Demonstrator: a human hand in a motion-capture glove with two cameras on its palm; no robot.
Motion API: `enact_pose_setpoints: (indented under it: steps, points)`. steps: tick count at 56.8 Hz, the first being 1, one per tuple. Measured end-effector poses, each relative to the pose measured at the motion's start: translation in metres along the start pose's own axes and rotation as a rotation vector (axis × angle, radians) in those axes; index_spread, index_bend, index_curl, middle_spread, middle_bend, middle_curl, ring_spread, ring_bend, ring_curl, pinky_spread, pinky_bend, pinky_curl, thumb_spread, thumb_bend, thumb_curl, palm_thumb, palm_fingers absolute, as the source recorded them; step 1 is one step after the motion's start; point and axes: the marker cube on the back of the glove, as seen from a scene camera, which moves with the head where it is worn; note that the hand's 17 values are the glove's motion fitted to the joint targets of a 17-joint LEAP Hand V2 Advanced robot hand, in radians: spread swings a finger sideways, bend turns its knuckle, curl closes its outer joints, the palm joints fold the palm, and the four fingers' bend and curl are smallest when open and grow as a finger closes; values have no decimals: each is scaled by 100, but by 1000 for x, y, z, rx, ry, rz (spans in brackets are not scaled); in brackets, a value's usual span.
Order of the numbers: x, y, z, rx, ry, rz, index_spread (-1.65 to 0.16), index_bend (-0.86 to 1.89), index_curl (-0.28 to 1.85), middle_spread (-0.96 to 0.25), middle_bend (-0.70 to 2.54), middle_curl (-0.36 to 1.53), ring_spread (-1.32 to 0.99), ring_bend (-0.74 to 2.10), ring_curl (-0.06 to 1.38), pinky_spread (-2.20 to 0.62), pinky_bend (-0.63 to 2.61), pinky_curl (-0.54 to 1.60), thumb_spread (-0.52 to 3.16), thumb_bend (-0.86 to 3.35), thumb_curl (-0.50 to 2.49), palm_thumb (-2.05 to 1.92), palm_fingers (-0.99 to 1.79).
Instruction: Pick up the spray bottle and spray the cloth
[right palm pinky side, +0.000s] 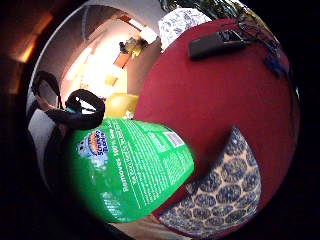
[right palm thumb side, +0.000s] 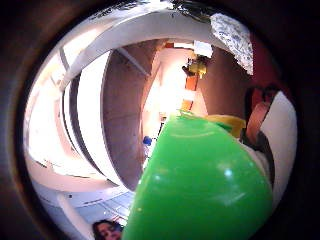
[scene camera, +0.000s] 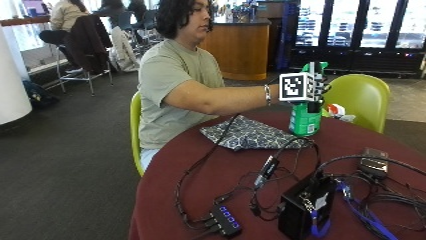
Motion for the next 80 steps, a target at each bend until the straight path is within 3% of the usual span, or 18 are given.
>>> enact_pose_setpoints:
  steps: [19, 30, 39, 48, 66, 80]
  points:
    - [3, -5, 5, 120, 67, -17, -26, 39, 55, -20, 58, 50, -20, 56, 46, -30, 38, 37, 28, -3, 82, 88, 139]
    - [15, 11, 0, -104, 122, 55, -27, 36, 55, -18, 55, 49, -20, 51, 44, -27, 43, 38, 35, -5, 81, 82, 129]
    - [27, 48, -40, -169, 377, 13, -31, 19, 50, -14, 39, 44, -17, 40, 42, -3, 22, 36, 74, -9, 64, 54, 71]
    - [21, 105, -97, -265, 609, -55, -36, 16, 42, -11, 25, 39, -16, 28, 36, 9, 19, 33, 86, -6, 53, 44, 58]
    - [-20, 220, -183, -395, 829, -299, -41, 14, 33, -10, 23, 38, -14, 28, 34, 18, 17, 30, 92, -4, 42, 36, 55]
    - [-17, 278, -211, -495, 953, -276, -41, 15, 31, -10, 23, 38, -15, 31, 35, 20, 16, 29, 92, -3, 38, 36, 54]
